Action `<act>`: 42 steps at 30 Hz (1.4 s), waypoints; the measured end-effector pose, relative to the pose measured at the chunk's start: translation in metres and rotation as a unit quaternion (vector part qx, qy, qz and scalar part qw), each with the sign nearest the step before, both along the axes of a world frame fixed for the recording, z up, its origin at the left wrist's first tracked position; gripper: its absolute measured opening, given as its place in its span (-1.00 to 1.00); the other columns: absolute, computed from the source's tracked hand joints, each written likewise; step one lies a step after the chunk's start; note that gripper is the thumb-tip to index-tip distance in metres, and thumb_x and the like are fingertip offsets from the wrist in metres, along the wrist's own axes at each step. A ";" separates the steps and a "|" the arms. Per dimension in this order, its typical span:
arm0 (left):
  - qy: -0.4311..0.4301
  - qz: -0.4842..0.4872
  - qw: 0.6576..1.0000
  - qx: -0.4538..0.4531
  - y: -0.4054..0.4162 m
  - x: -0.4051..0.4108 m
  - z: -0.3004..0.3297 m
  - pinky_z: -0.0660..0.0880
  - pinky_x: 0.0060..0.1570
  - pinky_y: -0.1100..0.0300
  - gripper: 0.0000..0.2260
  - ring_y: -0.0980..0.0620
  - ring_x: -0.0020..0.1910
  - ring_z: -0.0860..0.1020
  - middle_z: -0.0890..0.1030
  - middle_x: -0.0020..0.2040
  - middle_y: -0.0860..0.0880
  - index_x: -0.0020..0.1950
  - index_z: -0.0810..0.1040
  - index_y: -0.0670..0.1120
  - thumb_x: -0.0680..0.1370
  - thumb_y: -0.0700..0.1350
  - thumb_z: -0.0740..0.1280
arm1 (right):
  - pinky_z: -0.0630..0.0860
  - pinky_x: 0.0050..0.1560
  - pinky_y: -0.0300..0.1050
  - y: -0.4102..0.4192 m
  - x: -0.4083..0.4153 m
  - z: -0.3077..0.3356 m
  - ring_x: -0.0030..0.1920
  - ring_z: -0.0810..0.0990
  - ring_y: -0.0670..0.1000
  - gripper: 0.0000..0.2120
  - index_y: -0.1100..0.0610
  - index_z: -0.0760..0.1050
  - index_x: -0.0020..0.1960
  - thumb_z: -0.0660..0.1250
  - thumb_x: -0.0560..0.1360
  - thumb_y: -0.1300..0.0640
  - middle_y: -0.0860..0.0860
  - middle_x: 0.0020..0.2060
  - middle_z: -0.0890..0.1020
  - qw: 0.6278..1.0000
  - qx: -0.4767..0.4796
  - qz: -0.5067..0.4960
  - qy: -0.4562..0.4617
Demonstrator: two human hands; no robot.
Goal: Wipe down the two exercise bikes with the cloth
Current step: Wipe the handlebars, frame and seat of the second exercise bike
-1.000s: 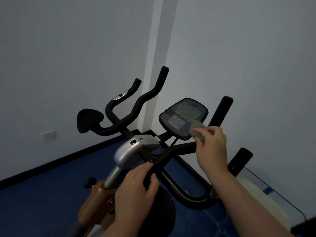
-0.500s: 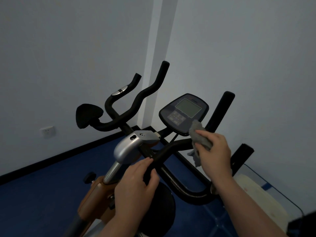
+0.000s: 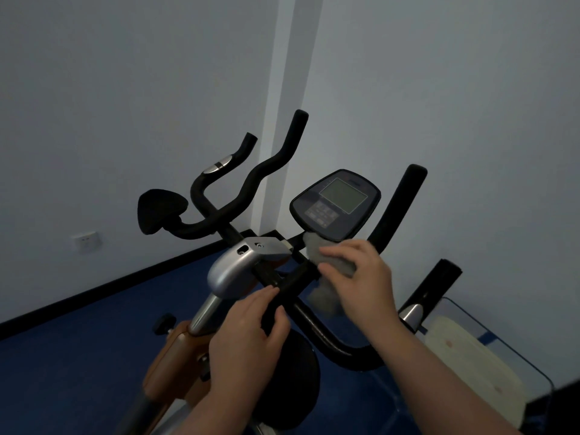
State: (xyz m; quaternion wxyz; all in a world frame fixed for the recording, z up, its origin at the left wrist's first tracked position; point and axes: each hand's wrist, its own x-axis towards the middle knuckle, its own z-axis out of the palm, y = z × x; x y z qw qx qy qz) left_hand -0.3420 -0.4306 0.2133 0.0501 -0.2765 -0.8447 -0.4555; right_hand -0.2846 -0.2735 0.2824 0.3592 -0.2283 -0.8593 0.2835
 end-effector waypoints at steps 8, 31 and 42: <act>0.001 0.005 1.000 0.013 -0.001 0.002 0.000 0.37 -0.08 0.43 -0.68 0.40 0.07 0.40 0.57 0.10 0.30 0.20 0.55 0.20 0.47 0.10 0.22 | 0.27 0.03 -0.48 -0.012 0.007 -0.019 0.16 0.43 -0.06 -0.70 0.08 0.56 0.23 0.40 0.50 0.19 -0.03 0.14 0.52 0.996 0.035 -0.087 -0.009; -0.170 0.036 0.975 0.137 -0.012 0.021 -0.008 0.30 -0.04 0.51 -0.66 0.61 0.05 0.36 0.52 0.08 0.32 0.23 0.49 0.24 0.49 0.25 0.17 | 0.44 -0.01 -0.42 -0.011 0.031 -0.009 0.00 0.56 -0.26 -0.84 -0.07 0.65 0.08 0.37 0.53 0.09 -0.17 -0.05 0.62 0.952 -0.121 0.230 -0.159; -0.157 -0.120 0.947 0.251 -0.018 0.092 0.052 0.52 0.08 0.32 -0.71 0.21 0.15 0.57 0.61 0.14 0.18 0.16 0.58 0.19 0.45 0.08 0.44 | 0.56 0.08 -0.06 -0.023 0.100 -0.002 0.24 0.57 0.13 -0.57 0.03 0.54 0.25 0.46 0.40 0.19 0.13 0.22 0.60 0.684 -0.625 0.376 -0.012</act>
